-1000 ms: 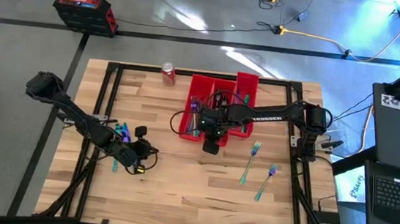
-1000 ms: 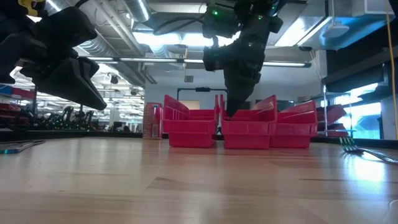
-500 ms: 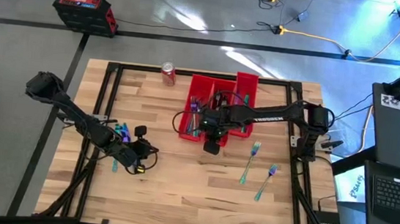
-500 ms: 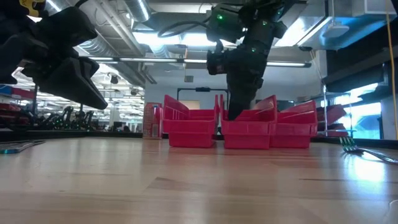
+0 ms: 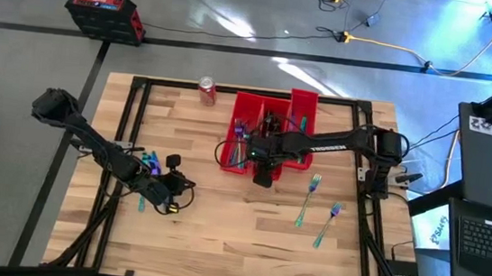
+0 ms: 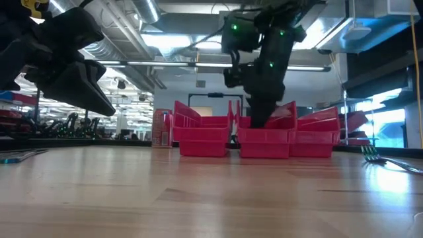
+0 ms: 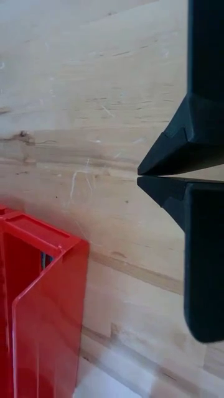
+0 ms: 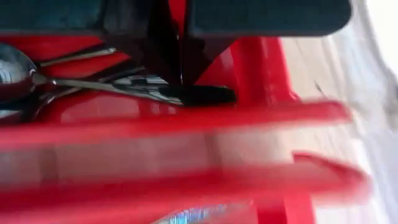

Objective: Sort silverware
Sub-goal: Put the right purple table knife into the right red bin

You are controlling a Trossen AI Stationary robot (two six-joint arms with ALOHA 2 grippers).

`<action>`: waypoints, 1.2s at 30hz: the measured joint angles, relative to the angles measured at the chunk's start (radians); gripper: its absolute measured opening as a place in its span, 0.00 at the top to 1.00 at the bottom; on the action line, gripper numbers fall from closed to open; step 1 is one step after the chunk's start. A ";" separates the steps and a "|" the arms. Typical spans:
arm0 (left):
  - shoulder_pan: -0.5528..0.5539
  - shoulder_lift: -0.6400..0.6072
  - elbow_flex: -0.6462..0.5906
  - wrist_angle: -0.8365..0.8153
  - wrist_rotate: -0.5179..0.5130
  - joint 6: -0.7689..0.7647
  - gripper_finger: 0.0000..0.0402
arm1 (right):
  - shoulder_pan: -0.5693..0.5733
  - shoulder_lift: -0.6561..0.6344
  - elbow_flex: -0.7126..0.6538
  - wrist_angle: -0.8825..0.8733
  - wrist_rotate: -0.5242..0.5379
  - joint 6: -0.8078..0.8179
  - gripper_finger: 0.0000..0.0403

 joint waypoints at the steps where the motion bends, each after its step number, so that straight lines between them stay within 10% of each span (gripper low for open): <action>1: 0.000 0.000 0.000 0.000 0.000 -0.003 1.00 | 0.001 -0.005 0.000 0.002 0.000 0.000 1.00; 20: -0.001 0.002 0.000 0.007 0.035 -0.073 1.00 | 0.111 -0.380 0.005 -0.075 0.217 0.264 1.00; 36: -0.042 -0.182 0.000 0.051 0.392 -0.046 1.00 | 0.350 -0.288 -0.002 0.587 0.280 0.341 0.90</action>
